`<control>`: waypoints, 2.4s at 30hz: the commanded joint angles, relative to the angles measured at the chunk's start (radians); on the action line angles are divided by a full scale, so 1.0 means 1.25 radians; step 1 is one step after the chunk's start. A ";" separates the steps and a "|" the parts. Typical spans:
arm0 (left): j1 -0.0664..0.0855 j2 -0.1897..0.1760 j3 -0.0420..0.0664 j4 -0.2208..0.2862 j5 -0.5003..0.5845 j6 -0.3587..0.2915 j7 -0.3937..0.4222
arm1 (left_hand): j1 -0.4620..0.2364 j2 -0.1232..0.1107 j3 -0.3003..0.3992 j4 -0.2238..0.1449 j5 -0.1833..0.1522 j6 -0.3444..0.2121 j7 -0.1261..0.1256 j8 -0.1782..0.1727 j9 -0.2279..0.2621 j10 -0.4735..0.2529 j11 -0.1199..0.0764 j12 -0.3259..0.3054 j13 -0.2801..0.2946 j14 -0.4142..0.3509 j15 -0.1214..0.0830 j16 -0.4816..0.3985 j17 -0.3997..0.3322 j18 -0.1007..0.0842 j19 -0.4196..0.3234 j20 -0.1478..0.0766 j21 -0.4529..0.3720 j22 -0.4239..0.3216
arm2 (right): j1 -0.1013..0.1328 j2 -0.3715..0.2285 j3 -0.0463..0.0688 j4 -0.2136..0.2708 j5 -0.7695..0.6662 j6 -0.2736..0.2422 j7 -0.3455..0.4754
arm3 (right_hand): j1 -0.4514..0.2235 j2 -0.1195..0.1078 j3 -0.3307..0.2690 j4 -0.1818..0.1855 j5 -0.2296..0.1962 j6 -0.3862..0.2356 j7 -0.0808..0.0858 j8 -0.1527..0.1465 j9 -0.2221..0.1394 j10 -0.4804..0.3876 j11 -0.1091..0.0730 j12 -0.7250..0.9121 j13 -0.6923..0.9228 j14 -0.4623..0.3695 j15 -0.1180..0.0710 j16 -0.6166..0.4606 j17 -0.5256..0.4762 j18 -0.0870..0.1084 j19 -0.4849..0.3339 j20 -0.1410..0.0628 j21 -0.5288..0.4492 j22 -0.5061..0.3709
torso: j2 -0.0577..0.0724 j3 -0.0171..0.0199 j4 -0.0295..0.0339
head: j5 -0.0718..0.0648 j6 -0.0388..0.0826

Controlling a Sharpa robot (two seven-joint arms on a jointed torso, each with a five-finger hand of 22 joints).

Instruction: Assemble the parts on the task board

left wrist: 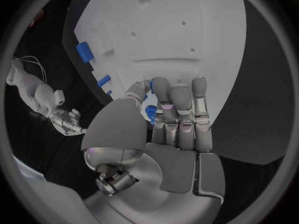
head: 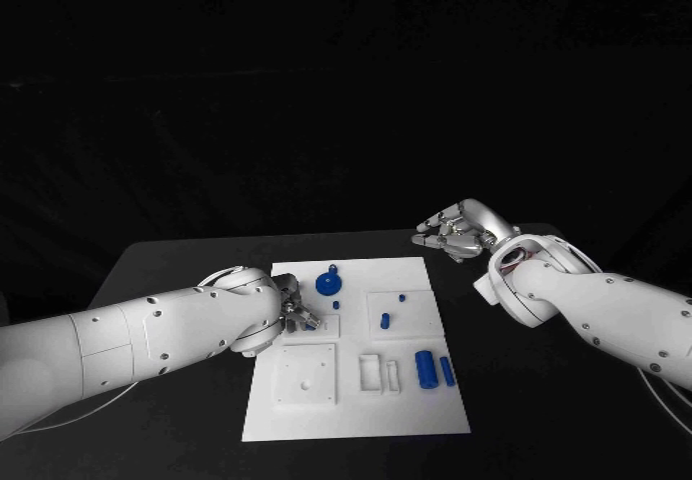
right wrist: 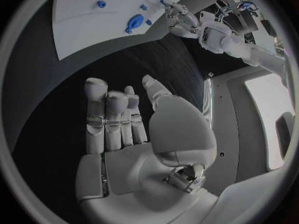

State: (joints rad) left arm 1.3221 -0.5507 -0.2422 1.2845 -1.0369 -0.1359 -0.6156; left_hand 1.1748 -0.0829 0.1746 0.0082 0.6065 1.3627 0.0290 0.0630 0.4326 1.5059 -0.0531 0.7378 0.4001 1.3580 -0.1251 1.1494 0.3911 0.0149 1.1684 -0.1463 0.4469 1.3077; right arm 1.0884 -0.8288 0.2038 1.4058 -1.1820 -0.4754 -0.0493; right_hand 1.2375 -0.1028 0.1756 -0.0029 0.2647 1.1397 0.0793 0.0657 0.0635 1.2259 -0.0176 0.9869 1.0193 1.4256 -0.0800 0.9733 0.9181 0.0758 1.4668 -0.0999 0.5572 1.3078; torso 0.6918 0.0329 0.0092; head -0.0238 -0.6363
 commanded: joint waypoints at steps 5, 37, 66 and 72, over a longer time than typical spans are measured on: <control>-0.002 0.008 0.000 -0.002 -0.007 0.020 0.006 | 0.003 0.008 0.123 -0.120 -0.006 0.057 -0.051 0.003 0.000 0.006 -0.034 0.004 0.001 0.002 -0.007 0.005 0.002 -0.010 0.005 0.005 -0.008 0.016 | 0.000 0.001 0.000 0.000 -0.007 0.008 0.008 | 0.003 0.002 -0.003 0.001 0.003 0.002 -0.002 -0.003 0.000 -0.005 -0.001 -0.001 -0.001 -0.004 -0.003 -0.002 0.000 0.007 0.005 -0.001 -0.005 0.049 | 0.000 -0.0004 -0.0001 | -0.003 0.000; -0.005 0.013 0.000 -0.022 -0.009 0.017 0.011 | 0.030 -0.057 0.038 0.134 -0.286 0.063 -0.060 0.002 -0.017 0.006 -0.032 0.003 -0.013 -0.003 -0.003 0.000 -0.015 -0.012 0.029 0.019 -0.079 0.014 | 0.000 0.001 0.000 -0.002 -0.005 0.006 0.008 | -0.002 0.000 -0.008 0.008 0.010 0.000 -0.002 -0.003 0.000 -0.005 -0.001 -0.003 -0.002 -0.004 -0.002 -0.002 0.000 0.007 0.005 -0.001 -0.006 0.048 | 0.000 -0.0012 0.0010 | -0.008 0.000; -0.004 -0.016 0.001 -0.016 0.021 0.003 0.022 | -0.048 -0.102 -0.157 0.228 -0.439 0.072 -0.054 0.002 -0.011 0.006 -0.026 -0.002 -0.017 -0.008 0.001 -0.001 -0.023 -0.012 0.031 0.023 -0.097 0.015 | 0.000 -0.001 0.001 -0.006 -0.004 0.002 0.010 | -0.002 -0.002 -0.016 0.015 0.016 -0.002 -0.001 -0.003 0.000 -0.005 -0.001 -0.003 -0.003 -0.004 -0.002 -0.003 -0.001 0.007 0.006 0.000 -0.006 0.049 | -0.001 -0.0020 0.0015 | -0.009 0.003; 0.005 -0.034 0.003 -0.005 0.059 0.002 0.028 | -0.064 -0.105 -0.178 0.228 -0.445 0.051 -0.049 -0.001 -0.020 0.005 -0.024 -0.015 -0.024 -0.014 0.001 -0.011 -0.027 -0.012 0.029 0.020 -0.101 0.014 | 0.000 -0.001 0.001 -0.008 -0.003 0.001 0.011 | -0.002 -0.002 -0.018 0.016 0.018 -0.003 -0.001 -0.003 0.000 -0.005 -0.001 -0.004 -0.003 -0.004 -0.002 -0.003 -0.001 0.007 0.006 0.000 -0.006 0.049 | 0.000 -0.0019 0.0015 | -0.008 0.004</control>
State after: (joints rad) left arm 1.3240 -0.5921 -0.2406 1.2746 -1.0106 -0.1291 -0.5985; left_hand 1.0992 -0.2157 -0.0527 0.2937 0.0529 1.4321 -0.0315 0.0674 0.4085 1.4681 -0.0908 0.7213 0.3701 1.3475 -0.1220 1.1383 0.3576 0.0149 1.2026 -0.1196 0.3228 1.3077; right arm 1.0883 -0.8304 0.2039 1.3966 -1.1810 -0.4760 -0.0470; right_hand 1.2375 -0.1028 0.1561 0.0167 0.2837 1.1397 0.0794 0.0657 0.0635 1.2259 -0.0176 0.9869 1.0160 1.4256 -0.0800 0.9733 0.9181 0.0758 1.4668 -0.0999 0.5533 1.3074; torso 0.6912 0.0303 0.0108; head -0.0348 -0.6319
